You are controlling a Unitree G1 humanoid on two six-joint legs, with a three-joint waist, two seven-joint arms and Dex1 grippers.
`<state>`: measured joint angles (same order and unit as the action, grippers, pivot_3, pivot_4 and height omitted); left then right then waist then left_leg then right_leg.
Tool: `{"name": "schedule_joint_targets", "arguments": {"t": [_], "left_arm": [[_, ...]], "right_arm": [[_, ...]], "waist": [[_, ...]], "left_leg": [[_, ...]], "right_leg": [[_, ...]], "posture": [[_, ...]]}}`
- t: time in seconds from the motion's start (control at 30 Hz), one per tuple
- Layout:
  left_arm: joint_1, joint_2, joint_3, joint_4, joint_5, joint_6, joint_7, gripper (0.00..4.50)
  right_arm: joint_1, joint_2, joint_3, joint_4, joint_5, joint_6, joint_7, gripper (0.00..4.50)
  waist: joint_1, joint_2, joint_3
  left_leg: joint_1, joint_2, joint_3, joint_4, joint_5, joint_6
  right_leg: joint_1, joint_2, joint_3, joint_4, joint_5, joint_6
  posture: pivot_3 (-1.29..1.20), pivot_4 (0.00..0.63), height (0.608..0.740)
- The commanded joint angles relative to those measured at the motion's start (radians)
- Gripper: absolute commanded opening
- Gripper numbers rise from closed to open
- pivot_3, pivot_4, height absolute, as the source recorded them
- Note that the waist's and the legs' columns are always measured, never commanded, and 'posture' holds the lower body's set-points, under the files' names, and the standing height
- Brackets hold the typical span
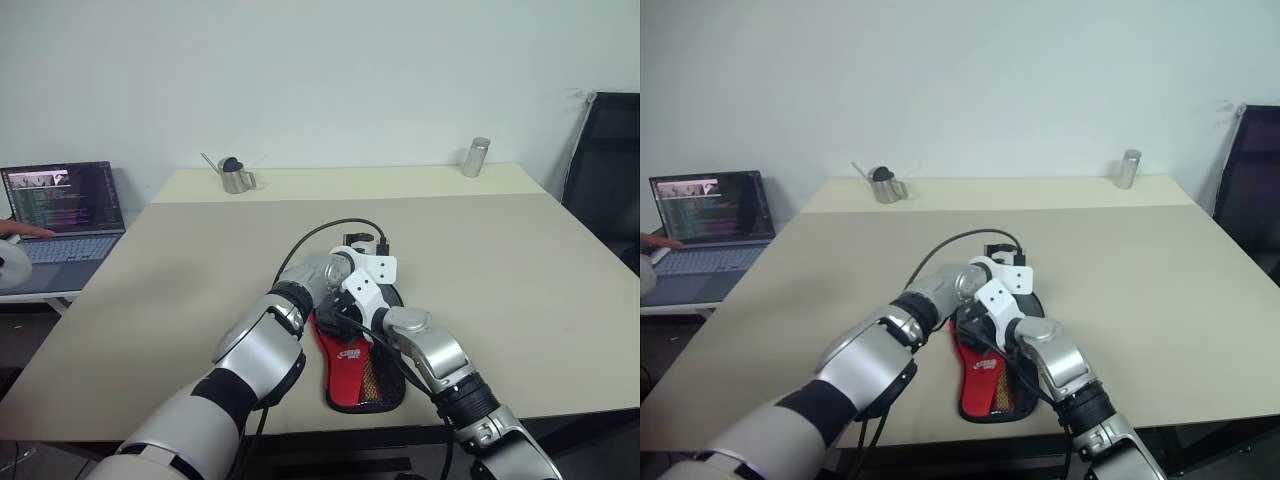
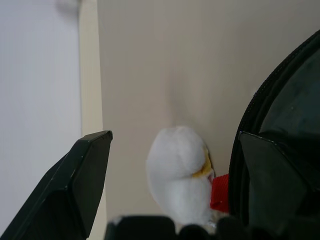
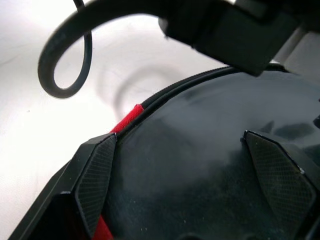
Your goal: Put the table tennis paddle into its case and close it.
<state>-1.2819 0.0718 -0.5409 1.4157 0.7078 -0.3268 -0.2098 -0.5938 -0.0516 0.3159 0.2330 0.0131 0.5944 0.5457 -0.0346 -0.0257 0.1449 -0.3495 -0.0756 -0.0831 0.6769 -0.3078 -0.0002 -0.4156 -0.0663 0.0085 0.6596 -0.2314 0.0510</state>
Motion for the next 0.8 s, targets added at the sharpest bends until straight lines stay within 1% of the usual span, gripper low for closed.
{"name": "schedule_joint_targets", "arguments": {"t": [0.03, 0.4, 0.6, 0.8], "left_arm": [[-0.024, 0.002, -0.019, -0.057, 0.017, -0.036, 0.05, 4.44], [-0.064, 0.043, 0.011, -0.065, 0.012, 0.042, 0.314, 4.44], [-0.083, 0.073, 0.03, -0.069, -0.006, 0.028, 0.311, 4.44], [-0.119, 0.147, 0.041, -0.086, -0.019, -0.024, 0.267, 4.44]], "right_arm": [[0.011, 0.017, 0.034, 0.07, -0.009, 0.025, 0.006, 4.5], [0.004, 0.026, 0.038, 0.096, -0.008, 0.013, 0.017, 4.5], [0.002, 0.027, 0.036, 0.112, -0.003, 0.009, 0.022, 4.5], [0.01, 0.025, 0.037, 0.106, -0.002, 0.011, 0.023, 4.5]], "waist": [[0.0, 0.0, 0.0], [0.0, 0.0, 0.0], [0.0, 0.0, 0.0], [0.0, 0.0, 0.001]], "left_leg": [[0.0, 0.0, 0.0, 0.0, 0.0, 0.0], [0.0, 0.0, 0.0, -0.001, 0.0, 0.0], [0.0, 0.0, 0.0, -0.001, 0.0, 0.0], [-0.002, 0.0, 0.001, -0.001, 0.0, -0.001]], "right_leg": [[0.0, 0.0, 0.0, 0.0, 0.0, 0.0], [-0.001, 0.0, 0.001, 0.0, 0.0, 0.0], [-0.002, 0.0, 0.001, 0.0, 0.0, 0.0], [-0.004, 0.0, 0.002, 0.0, 0.0, 0.0]], "posture": [[0.0, 0.15, 0.74], [0.0, 0.15, 0.74], [0.0, 0.15, 0.74], [0.0, 0.15, 0.74]]}}
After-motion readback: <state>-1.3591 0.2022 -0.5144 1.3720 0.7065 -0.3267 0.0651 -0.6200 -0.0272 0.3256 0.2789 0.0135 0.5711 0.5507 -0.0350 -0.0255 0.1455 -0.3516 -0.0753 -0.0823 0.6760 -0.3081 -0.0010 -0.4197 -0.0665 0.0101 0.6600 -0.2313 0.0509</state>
